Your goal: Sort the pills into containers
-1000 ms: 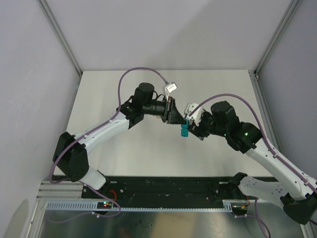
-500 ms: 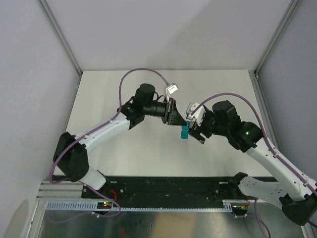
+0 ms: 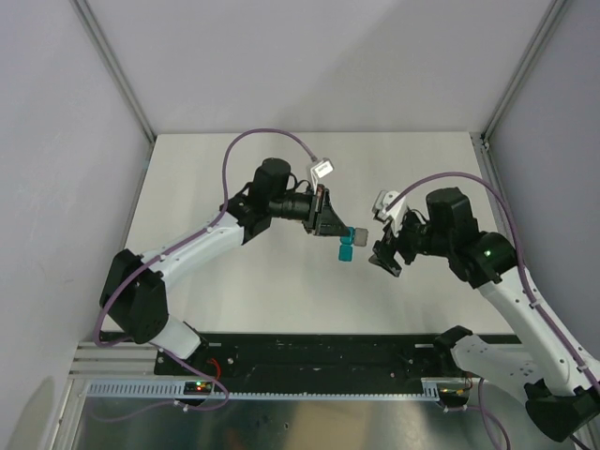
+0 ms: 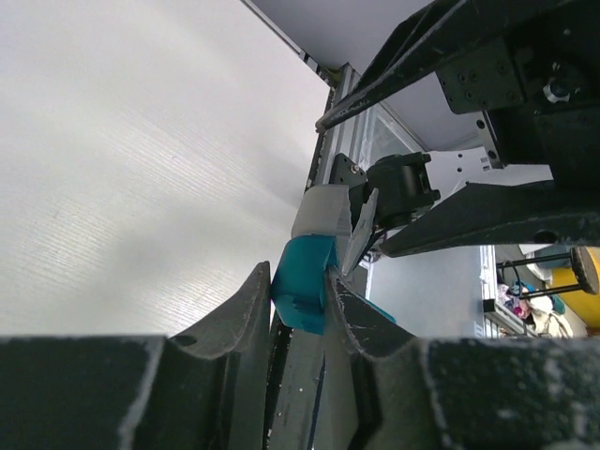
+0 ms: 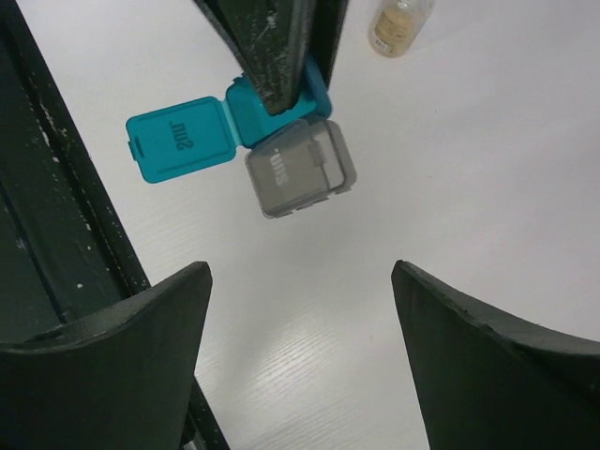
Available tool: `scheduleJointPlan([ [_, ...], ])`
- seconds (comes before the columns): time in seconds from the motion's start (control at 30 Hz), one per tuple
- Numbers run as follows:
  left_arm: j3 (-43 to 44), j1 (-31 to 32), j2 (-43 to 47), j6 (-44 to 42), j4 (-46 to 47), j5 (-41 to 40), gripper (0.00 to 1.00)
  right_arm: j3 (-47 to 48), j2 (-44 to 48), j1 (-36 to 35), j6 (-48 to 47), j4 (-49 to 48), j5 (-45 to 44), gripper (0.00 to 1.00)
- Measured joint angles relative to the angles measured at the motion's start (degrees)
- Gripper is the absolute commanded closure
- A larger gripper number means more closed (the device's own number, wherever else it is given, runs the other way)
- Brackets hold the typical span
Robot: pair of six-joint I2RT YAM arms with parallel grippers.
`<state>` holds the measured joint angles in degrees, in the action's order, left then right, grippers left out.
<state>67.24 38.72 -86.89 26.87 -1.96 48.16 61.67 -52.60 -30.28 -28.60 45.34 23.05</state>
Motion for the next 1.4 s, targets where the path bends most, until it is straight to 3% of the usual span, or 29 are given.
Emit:
scheduleJointPlan([
  [0.3,0.00,1.55,1.11,-5.57,-2.45,-0.52,1.00,4.39,-5.73,8.90,5.16,0.22,13.33,0.15],
  [0.6,0.00,3.61,2.58,-9.27,-3.82,-1.49,1.00,5.22,-10.38,10.95,7.63,0.42,22.43,0.17],
  [0.87,0.00,4.52,2.60,-10.73,-4.98,-1.60,1.00,5.27,-14.08,11.67,7.34,1.40,27.85,0.43],
  [1.17,0.00,4.57,2.60,-11.08,-5.25,-2.62,1.00,5.33,-16.44,12.11,6.62,3.72,32.54,0.63],
  [1.4,0.00,4.63,2.60,-11.96,-5.57,-2.78,0.98,5.42,-17.62,12.52,5.66,4.79,34.47,0.92],
])
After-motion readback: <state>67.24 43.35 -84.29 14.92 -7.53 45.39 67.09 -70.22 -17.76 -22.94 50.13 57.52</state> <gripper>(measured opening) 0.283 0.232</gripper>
